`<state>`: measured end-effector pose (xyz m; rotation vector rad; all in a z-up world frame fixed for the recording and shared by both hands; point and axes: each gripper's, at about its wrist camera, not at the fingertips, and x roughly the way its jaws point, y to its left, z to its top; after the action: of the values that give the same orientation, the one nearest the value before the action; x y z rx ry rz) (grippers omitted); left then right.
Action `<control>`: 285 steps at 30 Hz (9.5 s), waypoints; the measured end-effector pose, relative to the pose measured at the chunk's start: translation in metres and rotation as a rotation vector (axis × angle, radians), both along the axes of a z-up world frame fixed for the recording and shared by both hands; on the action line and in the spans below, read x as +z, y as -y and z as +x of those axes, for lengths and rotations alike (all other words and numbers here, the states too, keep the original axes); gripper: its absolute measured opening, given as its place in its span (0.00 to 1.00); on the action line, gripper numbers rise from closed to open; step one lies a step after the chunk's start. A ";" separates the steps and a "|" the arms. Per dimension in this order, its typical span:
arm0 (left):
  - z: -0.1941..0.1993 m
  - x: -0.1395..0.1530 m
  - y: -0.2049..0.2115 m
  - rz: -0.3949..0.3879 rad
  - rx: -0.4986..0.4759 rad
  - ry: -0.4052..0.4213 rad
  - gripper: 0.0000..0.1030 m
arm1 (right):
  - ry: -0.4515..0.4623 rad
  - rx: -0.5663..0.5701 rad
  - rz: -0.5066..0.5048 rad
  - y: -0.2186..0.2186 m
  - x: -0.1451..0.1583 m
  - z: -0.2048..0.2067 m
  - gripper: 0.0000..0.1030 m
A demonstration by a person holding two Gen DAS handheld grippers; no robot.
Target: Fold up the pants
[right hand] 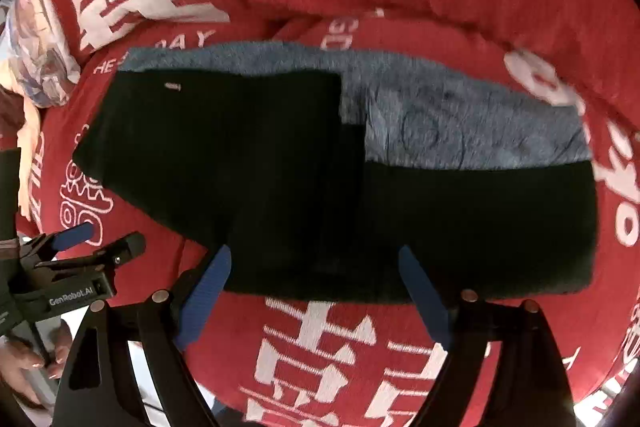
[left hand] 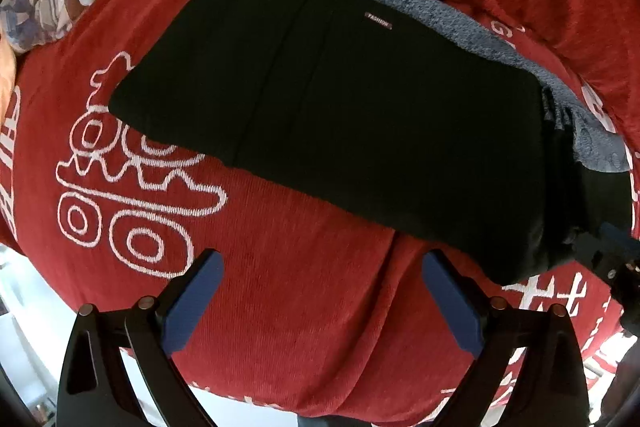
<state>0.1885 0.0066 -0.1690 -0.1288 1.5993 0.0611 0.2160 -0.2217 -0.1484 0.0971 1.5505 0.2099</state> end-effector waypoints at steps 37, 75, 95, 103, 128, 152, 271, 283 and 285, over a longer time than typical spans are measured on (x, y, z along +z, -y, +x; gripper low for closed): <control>0.010 -0.017 -0.016 -0.029 0.052 -0.036 0.97 | 0.000 -0.146 0.001 0.035 -0.006 0.002 0.76; 0.020 -0.008 -0.037 -0.044 0.057 -0.020 0.97 | -0.087 -0.014 0.115 -0.006 -0.019 0.001 0.44; 0.047 -0.011 -0.152 -0.414 0.339 0.144 0.97 | -0.078 0.020 0.102 -0.014 -0.023 -0.002 0.53; 0.048 -0.036 -0.160 -0.609 0.380 0.211 0.97 | -0.068 0.048 0.092 -0.017 -0.023 -0.004 0.53; 0.081 -0.023 -0.111 -0.145 0.292 0.232 0.43 | -0.100 0.098 0.083 -0.027 -0.014 0.004 0.60; 0.043 0.003 0.004 0.384 -0.456 0.521 0.38 | -0.348 0.453 0.384 -0.250 0.011 0.155 0.74; 0.060 0.015 0.167 0.046 -0.295 0.046 1.00 | -0.060 -0.316 0.209 0.236 0.019 -0.047 0.89; 0.102 0.022 0.165 0.027 -0.237 0.099 1.00 | -0.071 -0.531 0.245 0.272 0.012 -0.082 0.89; 0.111 0.023 0.174 0.030 -0.256 0.119 1.00 | -0.072 -0.588 0.259 0.278 0.012 -0.096 0.89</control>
<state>0.2995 -0.1673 -0.1460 0.0940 1.4843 -0.1190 0.1196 -0.5000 -0.1369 0.7592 1.4937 -0.0623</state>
